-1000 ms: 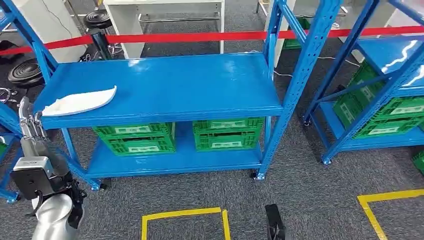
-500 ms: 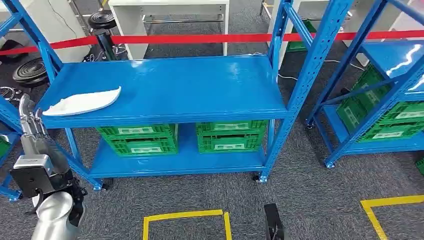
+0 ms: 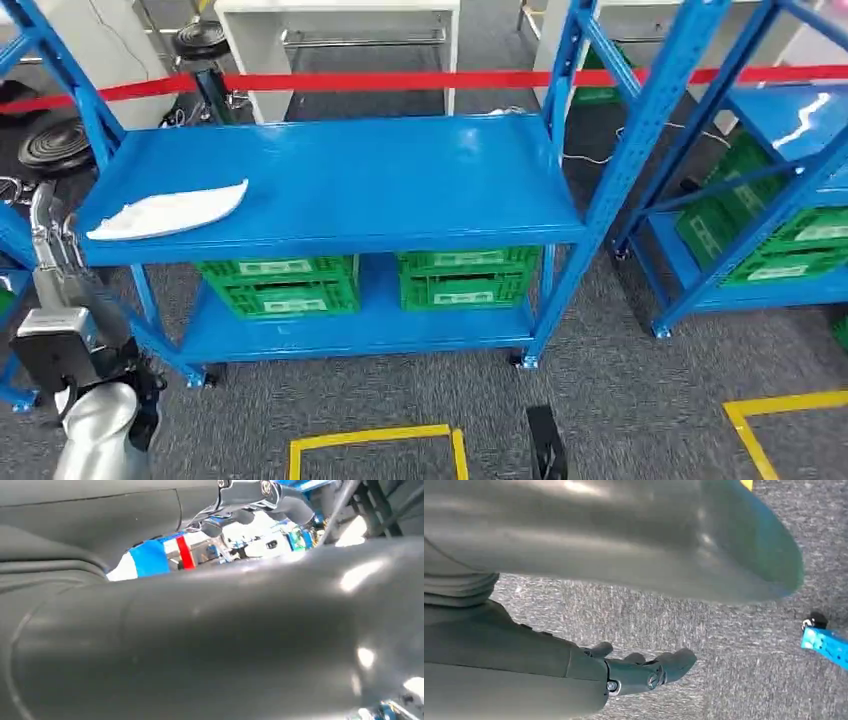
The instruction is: Take the parts from the cabinet and place them on the table.
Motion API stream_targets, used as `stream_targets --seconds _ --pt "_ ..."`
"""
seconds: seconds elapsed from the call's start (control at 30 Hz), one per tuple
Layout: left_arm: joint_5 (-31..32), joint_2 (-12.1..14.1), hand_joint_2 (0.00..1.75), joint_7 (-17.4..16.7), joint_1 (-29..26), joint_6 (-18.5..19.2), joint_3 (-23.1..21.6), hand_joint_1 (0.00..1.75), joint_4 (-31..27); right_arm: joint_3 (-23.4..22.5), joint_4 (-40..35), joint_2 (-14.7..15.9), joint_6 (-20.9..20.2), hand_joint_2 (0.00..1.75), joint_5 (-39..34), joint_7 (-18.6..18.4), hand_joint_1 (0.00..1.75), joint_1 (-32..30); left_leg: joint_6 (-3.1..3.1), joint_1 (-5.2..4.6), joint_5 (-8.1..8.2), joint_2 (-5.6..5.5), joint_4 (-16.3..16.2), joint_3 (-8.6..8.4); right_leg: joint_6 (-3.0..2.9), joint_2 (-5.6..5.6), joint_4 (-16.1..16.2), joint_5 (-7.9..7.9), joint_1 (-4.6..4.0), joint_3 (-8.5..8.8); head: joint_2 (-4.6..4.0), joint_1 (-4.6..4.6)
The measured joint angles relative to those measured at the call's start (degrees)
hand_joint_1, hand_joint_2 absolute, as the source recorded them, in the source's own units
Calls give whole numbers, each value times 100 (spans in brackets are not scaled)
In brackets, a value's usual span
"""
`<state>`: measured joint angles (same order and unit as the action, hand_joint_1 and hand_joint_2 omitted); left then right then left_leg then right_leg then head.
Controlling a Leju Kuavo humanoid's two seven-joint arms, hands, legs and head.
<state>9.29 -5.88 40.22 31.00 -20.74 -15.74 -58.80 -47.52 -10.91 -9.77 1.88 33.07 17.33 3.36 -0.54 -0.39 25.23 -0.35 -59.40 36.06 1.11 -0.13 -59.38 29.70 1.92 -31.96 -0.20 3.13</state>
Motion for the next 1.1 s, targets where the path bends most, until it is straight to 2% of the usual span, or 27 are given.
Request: stream_targets --seconds 0.03,0.07,0.1,0.17,0.2,0.23,0.27,0.3,0.33,0.37,0.4,0.43,0.5,0.57,0.6,0.63,0.67,0.7,0.73,0.77,0.8,0.87,0.9,0.93,1.0,1.03,1.1 --pt "0 -4 0 -2 7 0 0 0 -7 0 0 0 0 0 0 0 0 8 63 46 -17 -6 74 -66 42 -2 -11 36 15 10 0 11" --pt "4 -11 0 9 23 0 0 0 -4 0 0 2 0 0 4 11 0 13 88 42 -5 -7 106 -113 38 2 -131 77 10 -28 0 11" --pt "7 -13 0 7 48 0 2 0 0 0 0 2 0 0 11 13 0 21 139 39 22 1 112 -138 35 5 -429 208 0 -195 0 22" --pt "7 -20 0 4 43 0 2 0 11 2 0 2 0 0 24 9 0 16 201 10 76 5 107 -181 36 9 -1411 540 -35 -783 0 30" --pt "7 -20 0 4 34 0 2 0 24 0 0 2 0 0 28 9 0 6 216 -11 107 2 102 -208 34 9 -1738 565 -45 -1022 0 28" --pt "7 -20 0 2 32 0 2 0 42 0 0 2 0 0 26 4 0 -7 226 -23 145 -4 94 -240 25 9 -1779 451 -55 -1125 0 28" --pt "7 -20 0 0 32 0 2 0 48 0 0 4 0 0 28 4 0 -14 222 -28 186 -18 81 -279 11 9 -1568 212 -66 -1094 0 30" --pt "7 -20 0 0 34 0 2 0 48 0 0 4 0 0 33 4 0 -14 211 -28 232 -32 58 -324 -9 9 -1164 -90 -77 -957 0 28" --pt "9 -24 0 0 37 0 2 0 48 0 0 4 0 0 35 11 0 -11 191 -27 297 -38 35 -383 -35 8 -590 -424 -82 -732 0 35" --pt "9 -24 0 0 36 0 2 0 48 0 0 4 0 0 37 11 0 -10 163 -27 357 -36 16 -407 -64 7 -218 -511 -87 -581 0 33" --pt "7 -24 0 2 50 0 2 0 57 -2 0 4 -2 0 46 11 0 -5 122 -78 411 -52 -26 -392 -75 10 -101 -385 -125 -468 0 22" --pt "7 -22 0 0 50 0 2 0 59 0 0 4 -13 0 50 9 0 3 102 -68 415 -58 2 -399 -118 11 -132 -375 -104 -481 0 15" --pt "9 -24 0 0 52 0 2 0 59 -2 0 4 -15 0 46 11 0 -8 43 -50 447 -55 41 -451 -185 17 -121 -327 -131 -470 0 17" --pt "9 -20 0 11 59 -4 2 0 44 -4 0 -7 -17 0 46 15 0 -8 -35 -50 497 -37 -74 -451 -249 21 -58 -296 -78 -340 0 17" --pt "9 -20 0 9 88 -7 0 0 46 -4 0 0 -18 0 48 15 0 -7 -90 -34 607 -20 -393 -280 -298 13 -48 -254 -72 -277 0 -29" --pt "9 -20 0 7 91 -9 0 0 48 -4 0 0 -18 0 48 15 0 -1 -127 -11 746 -15 -767 -58 -304 11 -48 -214 -72 -238 0 -19" --pt "9 -13 0 7 77 -9 0 0 59 -4 0 0 -17 0 50 15 0 -2 -160 15 905 -11 -1307 294 -309 12 -48 -157 -72 -179 0 -22" --pt "9 -9 0 2 61 -9 0 0 74 -4 0 0 -18 0 48 13 0 -10 -178 30 953 -6 -1646 545 -306 13 -48 -109 -71 -127 0 -26" --pt "9 -4 0 2 46 -9 0 0 90 -4 0 0 -17 0 48 11 0 -22 -189 45 843 -2 -1777 730 -301 16 -48 -50 -67 -52 0 -22" --pt "9 0 0 0 39 -9 0 0 94 -4 0 0 -18 0 48 11 0 -27 -186 55 603 -1 -1625 743 -290 22 -48 7 -59 25 0 -22" --pt "9 2 0 0 40 -9 0 0 94 -4 0 0 -20 0 48 11 0 -25 -179 56 246 0 -1224 636 -273 30 -48 71 -50 115 0 -26" --pt "7 9 0 0 43 0 0 0 92 -4 0 -2 -20 0 52 11 0 -21 -141 55 -419 9 -174 286 -219 36 -34 201 -32 277 0 -29" --pt "-2 22 0 0 45 24 -2 0 98 -4 0 -2 -20 0 52 9 0 -15 -120 18 -298 6 -161 201 -170 37 -20 244 -45 276 0 -56" --pt "-13 22 0 0 48 50 -4 0 83 -4 0 -4 -20 0 55 2 0 1 -63 -12 -216 5 15 131 -132 48 -4 253 -42 266 0 -92" --pt "-17 26 0 0 36 94 -4 0 83 -4 0 -4 -11 0 66 9 0 -11 34 -15 -160 -1 43 143 -47 36 24 201 -47 344 0 -64" --pt "-17 24 0 2 36 103 -7 0 74 -4 0 -4 2 0 72 9 0 -11 74 -11 -142 -24 66 83 -34 31 9 197 -41 367 0 -63" --pt "-17 22 0 11 29 111 -9 0 46 -4 0 -4 11 0 92 24 0 5 152 15 -94 -29 133 -55 -42 27 -390 232 -48 163 0 -42"
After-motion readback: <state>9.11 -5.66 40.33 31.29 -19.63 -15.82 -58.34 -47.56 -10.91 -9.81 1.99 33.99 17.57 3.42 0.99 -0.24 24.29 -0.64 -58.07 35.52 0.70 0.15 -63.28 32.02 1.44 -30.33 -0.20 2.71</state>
